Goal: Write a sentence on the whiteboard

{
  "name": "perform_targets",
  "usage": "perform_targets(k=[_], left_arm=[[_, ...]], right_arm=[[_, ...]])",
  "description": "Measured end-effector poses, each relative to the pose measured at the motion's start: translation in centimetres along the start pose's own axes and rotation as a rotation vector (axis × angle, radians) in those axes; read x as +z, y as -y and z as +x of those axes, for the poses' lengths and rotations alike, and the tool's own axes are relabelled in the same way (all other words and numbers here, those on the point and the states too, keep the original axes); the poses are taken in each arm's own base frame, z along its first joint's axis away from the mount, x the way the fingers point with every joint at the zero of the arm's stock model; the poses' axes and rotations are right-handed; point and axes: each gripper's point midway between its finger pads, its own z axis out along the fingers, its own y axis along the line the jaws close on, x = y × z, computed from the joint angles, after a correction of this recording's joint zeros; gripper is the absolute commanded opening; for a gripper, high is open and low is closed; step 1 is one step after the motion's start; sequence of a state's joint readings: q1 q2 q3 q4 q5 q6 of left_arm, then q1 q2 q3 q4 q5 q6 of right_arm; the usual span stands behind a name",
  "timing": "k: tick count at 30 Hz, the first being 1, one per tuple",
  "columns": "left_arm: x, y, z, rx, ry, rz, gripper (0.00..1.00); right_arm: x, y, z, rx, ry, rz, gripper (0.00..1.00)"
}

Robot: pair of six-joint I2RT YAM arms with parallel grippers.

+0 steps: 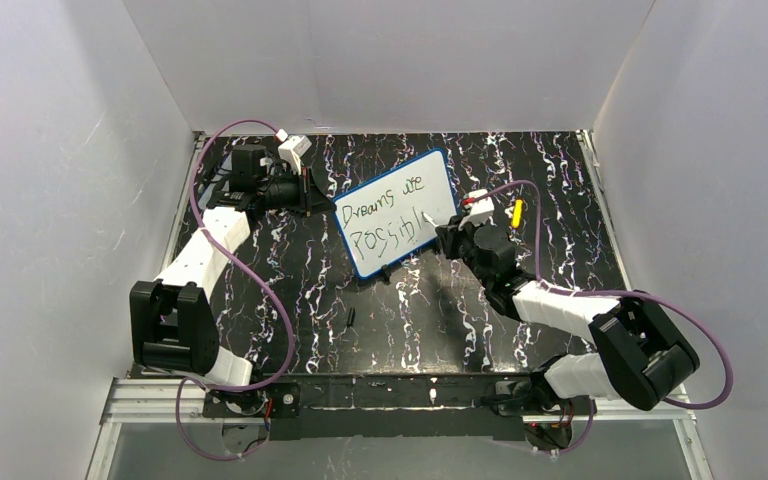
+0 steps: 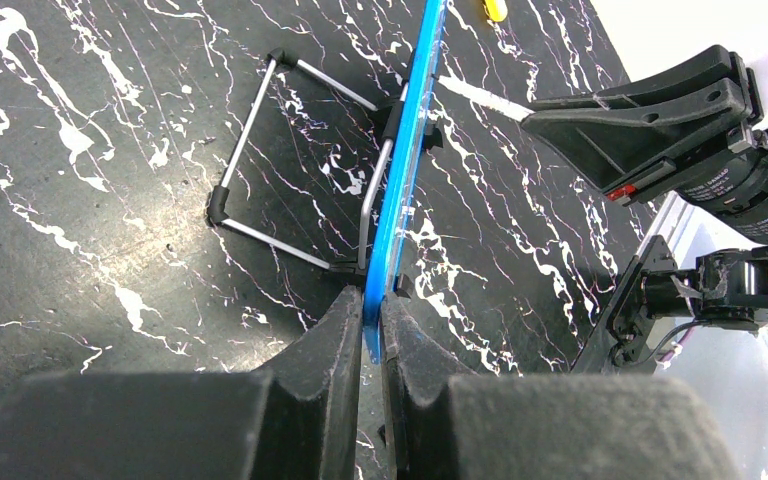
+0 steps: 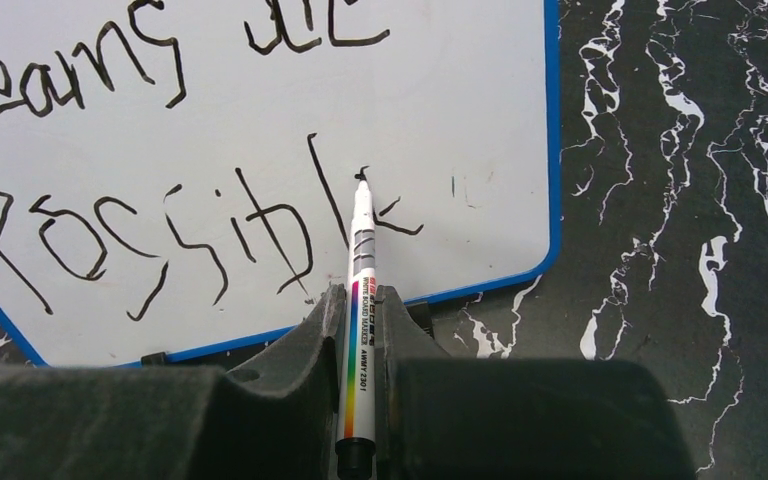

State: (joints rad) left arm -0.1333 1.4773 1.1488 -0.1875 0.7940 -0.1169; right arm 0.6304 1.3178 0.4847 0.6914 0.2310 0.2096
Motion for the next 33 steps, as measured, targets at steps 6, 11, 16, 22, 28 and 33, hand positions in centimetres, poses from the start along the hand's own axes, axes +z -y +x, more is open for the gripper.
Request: perform_targets(k=[6,11,16,22,28,33], left_arm=[[0.0,0.0,0.0,0.0,0.0,0.0,0.0],[0.0,0.0,0.0,0.0,0.0,0.0,0.0],[0.0,0.0,0.0,0.0,0.0,0.0,0.0],[0.0,0.0,0.0,0.0,0.0,0.0,0.0],[0.0,0.0,0.0,0.0,0.0,0.0,0.0],[0.0,0.0,0.0,0.0,0.0,0.0,0.0]], right_arm=[[0.0,0.6,-0.1,-0.004,0.005,0.032,0.01],[0.0,0.9,-0.1,-0.005,0.008,0.049,0.01],[0.0,1.0,-0.1,-0.004,0.009,0.054,0.01],[0.0,1.0,0.1,-0.005,0.004,0.055,0.01],[0.0,1.1,0.4,-0.003,-0.004,0.057,0.01],[0.0,1.1,0.5,-0.002,-0.006,0.058,0.01]])
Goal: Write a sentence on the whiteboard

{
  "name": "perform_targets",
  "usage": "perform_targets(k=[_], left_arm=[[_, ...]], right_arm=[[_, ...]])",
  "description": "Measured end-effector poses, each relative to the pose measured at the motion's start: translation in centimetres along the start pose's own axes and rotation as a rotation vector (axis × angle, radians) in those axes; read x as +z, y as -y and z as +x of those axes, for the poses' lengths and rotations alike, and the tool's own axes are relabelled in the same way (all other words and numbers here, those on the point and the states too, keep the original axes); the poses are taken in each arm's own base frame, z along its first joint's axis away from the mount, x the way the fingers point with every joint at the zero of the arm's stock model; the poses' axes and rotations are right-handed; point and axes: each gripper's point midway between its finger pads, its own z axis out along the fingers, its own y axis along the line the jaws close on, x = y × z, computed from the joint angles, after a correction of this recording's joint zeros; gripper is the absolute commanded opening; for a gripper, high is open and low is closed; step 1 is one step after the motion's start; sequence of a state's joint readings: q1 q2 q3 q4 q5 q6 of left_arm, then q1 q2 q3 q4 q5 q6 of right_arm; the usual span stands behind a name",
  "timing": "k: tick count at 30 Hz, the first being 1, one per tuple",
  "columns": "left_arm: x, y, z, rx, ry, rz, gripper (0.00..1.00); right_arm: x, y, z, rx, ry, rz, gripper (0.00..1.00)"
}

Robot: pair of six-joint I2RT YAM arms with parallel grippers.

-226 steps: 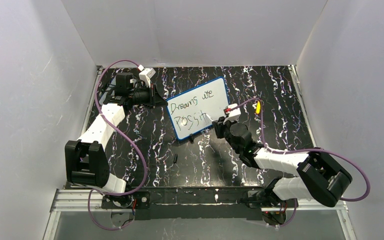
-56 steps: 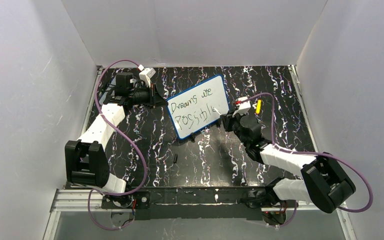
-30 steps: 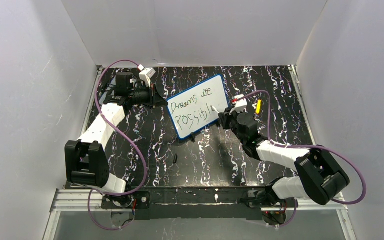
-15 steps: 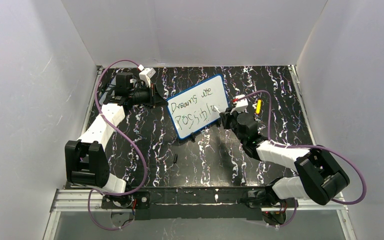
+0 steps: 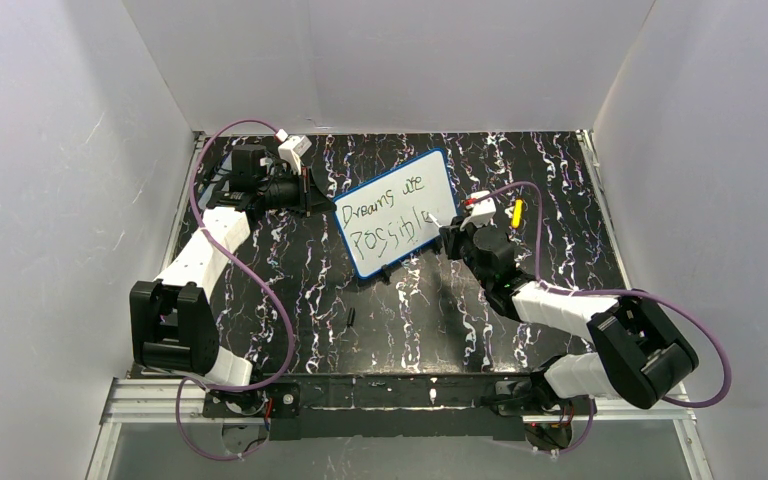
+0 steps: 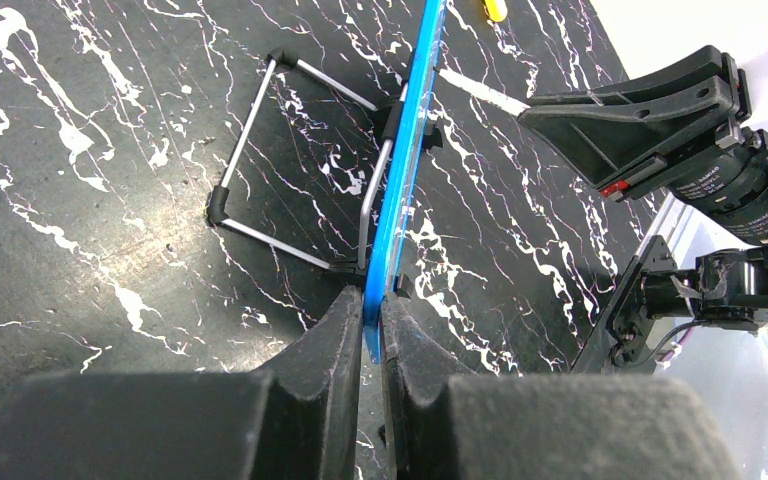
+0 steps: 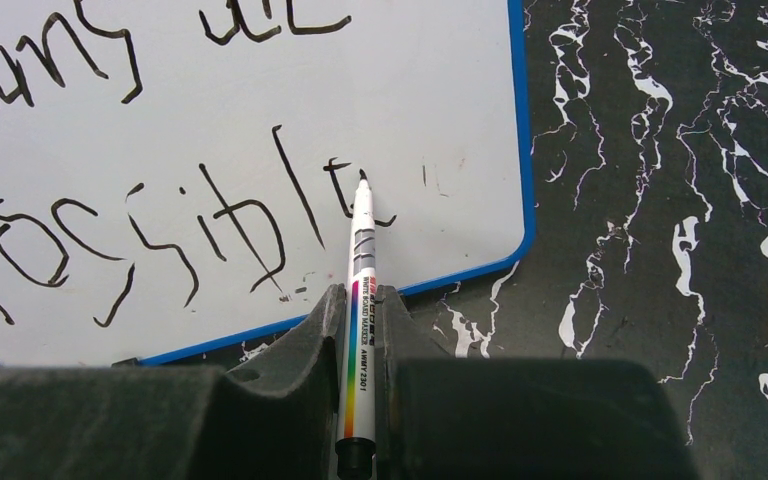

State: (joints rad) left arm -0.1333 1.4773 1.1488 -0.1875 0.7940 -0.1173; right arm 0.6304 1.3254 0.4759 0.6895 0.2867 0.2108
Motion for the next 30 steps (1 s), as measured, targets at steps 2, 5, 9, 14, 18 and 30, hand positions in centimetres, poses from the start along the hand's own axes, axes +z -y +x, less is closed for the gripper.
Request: perform_targets(k=[2,5,9,14,18,30], left_arm=[[0.0,0.0,0.0,0.0,0.0,0.0,0.0],[0.0,0.01,0.0,-0.002,0.0,0.0,0.0],[0.0,0.02,0.0,-0.004,0.0,0.0,0.0],[0.0,0.03,0.0,-0.006,0.0,0.0,0.0],[0.0,0.03,-0.01,-0.006,0.0,0.0,0.0],[0.0,0.03,0.0,-0.006,0.0,0.0,0.0]], right_arm=[[0.01,0.01,0.02,0.001,0.0,0.001,0.01],[0.01,0.03,0.05,0.003,-0.001,0.002,0.01],[0.0,0.01,0.09,0.009,-0.001,0.002,0.01],[-0.19,0.17,0.72,0.016,-0.014,0.006,0.01],[-0.22,0.18,0.82,0.017,-0.016,0.006,0.01],[-0.71,0.6,-0.03,0.016,0.0,0.029,0.01]])
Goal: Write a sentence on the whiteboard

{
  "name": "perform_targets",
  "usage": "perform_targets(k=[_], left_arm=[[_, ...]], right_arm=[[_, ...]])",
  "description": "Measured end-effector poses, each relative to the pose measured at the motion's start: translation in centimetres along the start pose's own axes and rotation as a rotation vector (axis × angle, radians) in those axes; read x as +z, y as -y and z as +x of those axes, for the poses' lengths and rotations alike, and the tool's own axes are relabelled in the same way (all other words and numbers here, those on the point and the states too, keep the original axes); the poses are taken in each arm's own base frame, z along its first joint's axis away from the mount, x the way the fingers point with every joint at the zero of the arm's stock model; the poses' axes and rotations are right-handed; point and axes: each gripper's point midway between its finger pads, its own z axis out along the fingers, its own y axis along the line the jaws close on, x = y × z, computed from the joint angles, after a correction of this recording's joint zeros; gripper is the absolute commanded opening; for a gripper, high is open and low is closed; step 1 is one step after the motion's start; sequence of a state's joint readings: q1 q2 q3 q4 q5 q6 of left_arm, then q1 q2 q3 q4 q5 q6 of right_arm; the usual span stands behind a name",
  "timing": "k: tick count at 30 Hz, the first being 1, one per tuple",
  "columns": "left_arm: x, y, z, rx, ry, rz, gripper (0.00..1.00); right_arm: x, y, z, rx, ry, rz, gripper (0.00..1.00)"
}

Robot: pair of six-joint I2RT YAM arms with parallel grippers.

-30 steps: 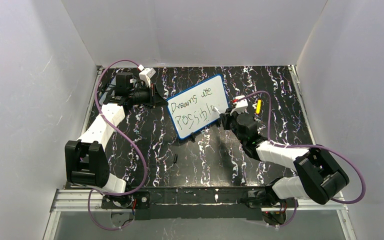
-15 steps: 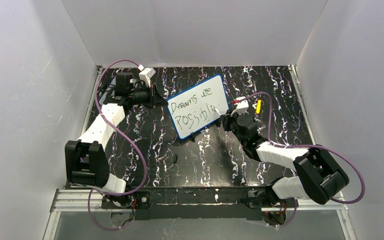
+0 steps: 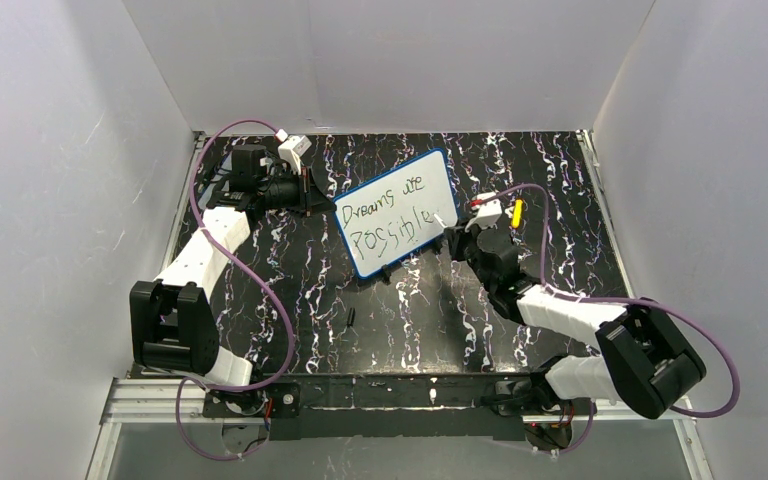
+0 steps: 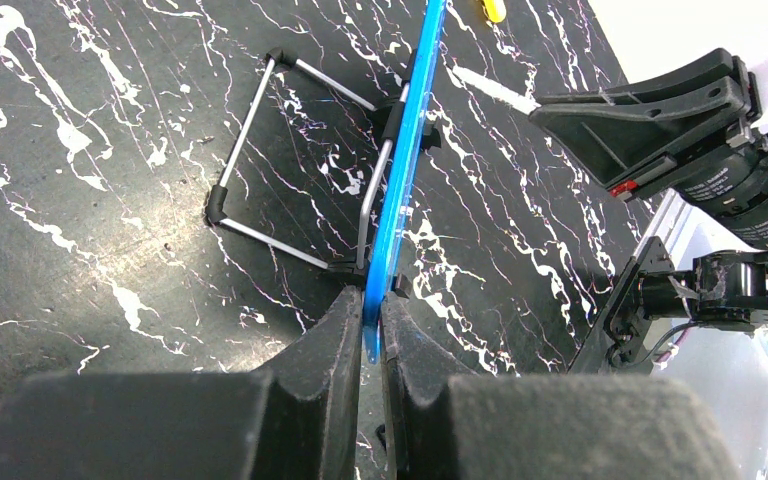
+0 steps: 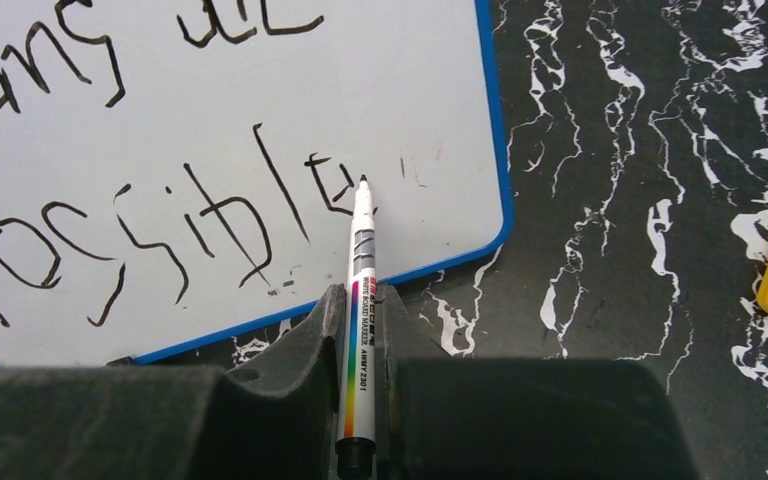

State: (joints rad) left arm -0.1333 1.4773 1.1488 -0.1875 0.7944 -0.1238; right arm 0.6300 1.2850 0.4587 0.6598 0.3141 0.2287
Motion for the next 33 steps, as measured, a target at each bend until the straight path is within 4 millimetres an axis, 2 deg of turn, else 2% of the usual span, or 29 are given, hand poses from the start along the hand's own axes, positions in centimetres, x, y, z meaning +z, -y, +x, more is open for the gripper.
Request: perform_targets(k=[5,13,21,33], left_arm=[[0.0,0.0,0.0,0.0,0.0,0.0,0.0],[0.0,0.0,0.0,0.0,0.0,0.0,0.0],[0.0,0.0,0.0,0.0,0.0,0.0,0.0],[0.0,0.0,0.0,0.001,-0.001,0.003,0.0]], right_arm=[[-0.1,1.0,-0.5,0.004,0.012,0.035,0.01],[0.0,2.0,0.1,0.005,-0.005,0.063,0.01],[0.4,2.0,1.7,-0.004,-0.048,0.056,0.01],[0.6,1.9,1.9,-0.004,-0.05,0.051,0.01]])
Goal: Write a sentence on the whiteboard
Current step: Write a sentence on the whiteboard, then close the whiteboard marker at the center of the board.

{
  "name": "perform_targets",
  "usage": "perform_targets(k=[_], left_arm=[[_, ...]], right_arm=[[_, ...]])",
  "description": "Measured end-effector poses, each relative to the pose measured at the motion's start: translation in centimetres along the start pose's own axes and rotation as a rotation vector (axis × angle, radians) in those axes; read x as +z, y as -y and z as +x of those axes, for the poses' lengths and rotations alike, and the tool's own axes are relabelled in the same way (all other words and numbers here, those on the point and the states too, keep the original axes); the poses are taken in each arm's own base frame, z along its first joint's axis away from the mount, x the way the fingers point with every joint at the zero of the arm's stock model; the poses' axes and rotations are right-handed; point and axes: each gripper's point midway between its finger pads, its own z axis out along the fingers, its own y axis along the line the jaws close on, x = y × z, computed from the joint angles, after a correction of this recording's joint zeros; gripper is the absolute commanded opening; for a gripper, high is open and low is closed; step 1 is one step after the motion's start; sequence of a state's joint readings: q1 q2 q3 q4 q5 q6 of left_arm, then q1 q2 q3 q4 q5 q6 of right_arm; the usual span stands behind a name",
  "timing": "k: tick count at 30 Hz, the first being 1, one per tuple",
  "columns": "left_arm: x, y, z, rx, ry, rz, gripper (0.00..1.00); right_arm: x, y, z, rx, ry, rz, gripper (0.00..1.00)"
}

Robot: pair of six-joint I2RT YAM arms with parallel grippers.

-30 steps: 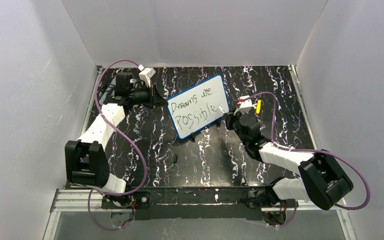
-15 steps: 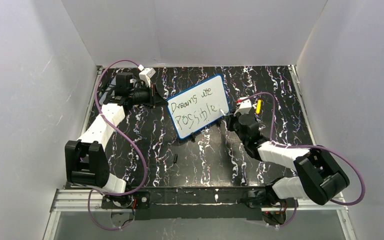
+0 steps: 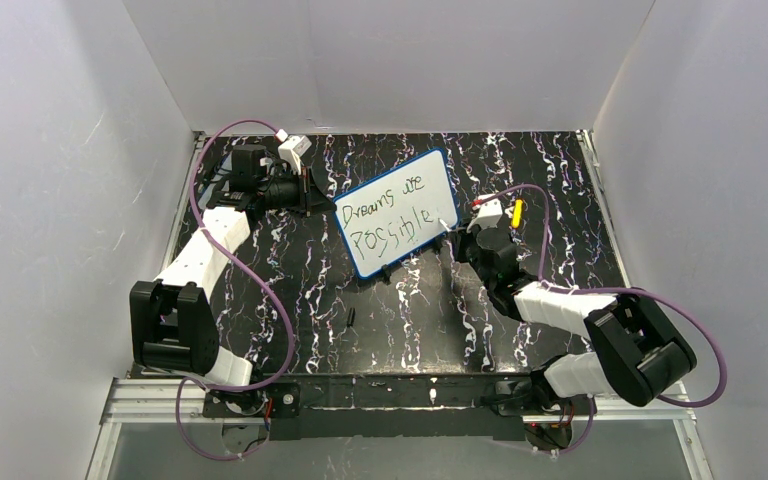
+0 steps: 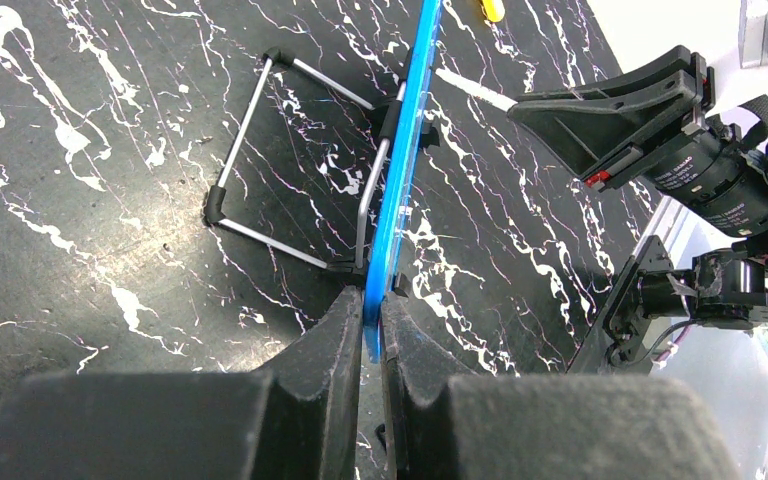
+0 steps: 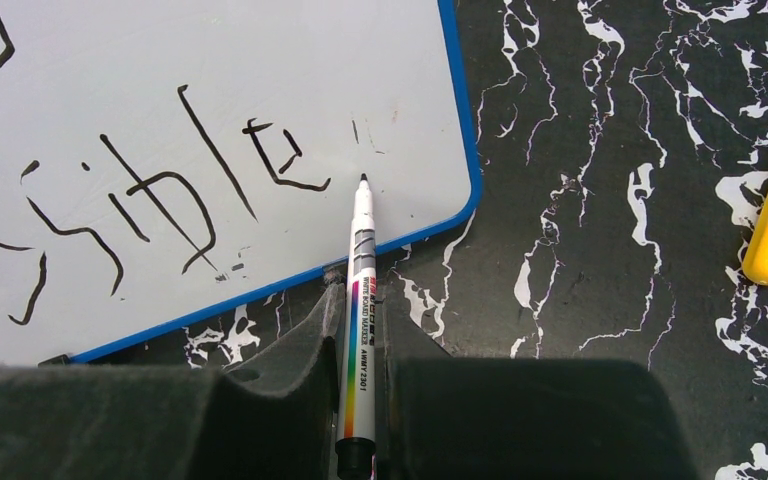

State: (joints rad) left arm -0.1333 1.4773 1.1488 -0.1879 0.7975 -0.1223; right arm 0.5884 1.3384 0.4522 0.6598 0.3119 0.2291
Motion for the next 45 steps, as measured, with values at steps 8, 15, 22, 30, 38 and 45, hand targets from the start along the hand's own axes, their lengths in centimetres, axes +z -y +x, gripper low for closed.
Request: perform_targets(k=[8,15,22,30,38,45], left_arm=[[0.0,0.0,0.0,0.003,0.0,0.0,0.0],[0.0,-0.2,0.2,-0.003,-0.004,-0.007,0.15],[-0.5,-0.4,1.3,-0.018,-0.011,-0.047,0.56],[-3.6,0.9,2.1,0.046,0.049,-0.128,0.72],[-7.7,3.2,4.9,0.068,0.147,-0.241,0.65],[-6.4,6.7,12.9,-0.005,-0.003,-0.248,0.62]], right_arm=[[0.0,0.0,0.0,0.0,0.0,0.0,0.01],[-0.4,0.1,-0.2,0.0,-0.004,0.001,0.01],[-4.5,0.0,-5.6,0.03,0.108,-0.017,0.01],[-9.7,0.5,-8.7,0.028,0.125,-0.031,0.01],[-12.9,0.8,-8.0,0.015,0.077,-0.058,0.01],[-13.1,0.0,-5.3,0.005,-0.033,-0.108,0.01]])
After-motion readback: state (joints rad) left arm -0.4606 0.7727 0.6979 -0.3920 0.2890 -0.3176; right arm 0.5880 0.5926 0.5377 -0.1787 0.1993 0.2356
